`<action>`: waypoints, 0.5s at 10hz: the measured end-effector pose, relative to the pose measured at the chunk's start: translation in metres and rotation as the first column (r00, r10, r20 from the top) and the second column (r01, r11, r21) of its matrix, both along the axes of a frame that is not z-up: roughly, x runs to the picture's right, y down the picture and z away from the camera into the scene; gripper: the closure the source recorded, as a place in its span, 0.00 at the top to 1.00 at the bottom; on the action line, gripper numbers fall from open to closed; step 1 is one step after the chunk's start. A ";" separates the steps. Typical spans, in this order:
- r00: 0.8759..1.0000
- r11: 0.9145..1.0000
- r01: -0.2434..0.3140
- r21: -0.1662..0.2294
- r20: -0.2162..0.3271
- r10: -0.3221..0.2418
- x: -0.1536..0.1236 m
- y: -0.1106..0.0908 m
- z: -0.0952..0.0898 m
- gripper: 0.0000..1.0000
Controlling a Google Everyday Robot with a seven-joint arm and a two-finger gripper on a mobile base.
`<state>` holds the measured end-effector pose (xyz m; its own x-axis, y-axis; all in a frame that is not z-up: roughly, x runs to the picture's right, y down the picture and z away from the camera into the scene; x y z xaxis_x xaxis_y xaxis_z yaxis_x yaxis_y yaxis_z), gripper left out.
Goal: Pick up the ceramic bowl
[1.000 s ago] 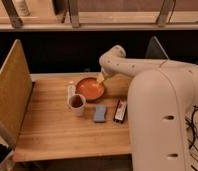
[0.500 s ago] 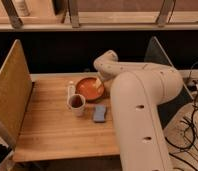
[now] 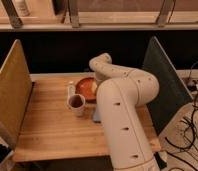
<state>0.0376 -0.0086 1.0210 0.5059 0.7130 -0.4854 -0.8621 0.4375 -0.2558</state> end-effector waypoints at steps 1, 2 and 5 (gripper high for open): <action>1.000 1.000 -0.007 -0.014 -0.002 0.007 0.002 -0.002 0.003 0.66; 1.000 1.000 -0.017 -0.012 -0.002 0.017 0.005 -0.012 0.005 0.55; 0.999 0.999 -0.049 -0.024 0.001 0.049 0.017 -0.022 0.006 0.27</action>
